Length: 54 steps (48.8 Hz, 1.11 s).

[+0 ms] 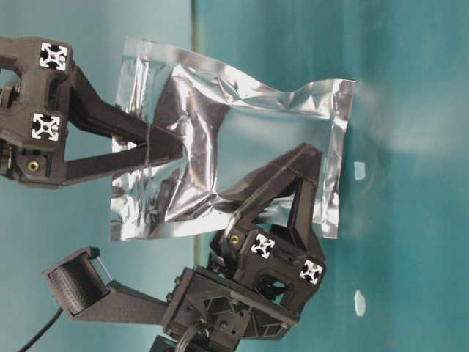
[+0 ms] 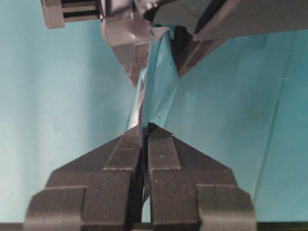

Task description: Hand over the silver zip bag and make it stand upright.

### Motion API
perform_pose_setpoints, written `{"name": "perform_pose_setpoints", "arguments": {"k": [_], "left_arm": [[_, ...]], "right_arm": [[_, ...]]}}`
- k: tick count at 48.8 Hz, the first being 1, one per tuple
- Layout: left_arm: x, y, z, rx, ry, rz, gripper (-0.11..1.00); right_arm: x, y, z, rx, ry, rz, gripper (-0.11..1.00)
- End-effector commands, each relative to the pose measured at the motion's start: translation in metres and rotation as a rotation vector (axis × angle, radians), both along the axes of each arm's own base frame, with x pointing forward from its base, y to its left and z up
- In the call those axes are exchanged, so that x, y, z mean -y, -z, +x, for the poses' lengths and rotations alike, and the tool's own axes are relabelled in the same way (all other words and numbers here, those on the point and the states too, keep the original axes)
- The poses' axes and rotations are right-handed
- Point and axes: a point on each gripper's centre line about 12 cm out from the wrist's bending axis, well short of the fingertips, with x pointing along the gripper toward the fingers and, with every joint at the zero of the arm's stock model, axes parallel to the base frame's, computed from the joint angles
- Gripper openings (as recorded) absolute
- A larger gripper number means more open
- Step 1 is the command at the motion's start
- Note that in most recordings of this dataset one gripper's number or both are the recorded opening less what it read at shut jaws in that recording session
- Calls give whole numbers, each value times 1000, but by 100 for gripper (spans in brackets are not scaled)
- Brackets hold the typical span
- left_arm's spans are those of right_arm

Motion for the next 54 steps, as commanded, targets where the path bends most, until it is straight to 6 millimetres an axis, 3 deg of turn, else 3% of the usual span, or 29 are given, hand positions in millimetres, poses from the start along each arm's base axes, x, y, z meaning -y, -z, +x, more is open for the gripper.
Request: {"name": "perform_pose_setpoints", "arguments": {"k": [1,7,13,23,27,36,44,54], "left_arm": [[-1,-2,1,6,-3,-2,40],[0,-2,1,8,0,-2,40],[1,-2,1,6,3,-2,40],[2,-1,0,5,5,-2,37],[1,0,-2,-1,3,-2,37],[2,3,-6,-14,5,-3,35],[2,2,-6,-12,5,-3,34],[2,2,-5,-11,5,-3,32]], "right_arm": [[-2,-6,1,21,-12,0,1],[-2,-6,0,18,-13,0,4],[-2,-8,1,21,-12,0,17],[-1,-14,-1,35,-3,3,72],[-1,-20,-3,48,3,3,89],[3,-49,-18,108,46,-1,89],[9,-78,-45,184,101,-18,89],[10,-95,-73,267,143,-1,89]]}}
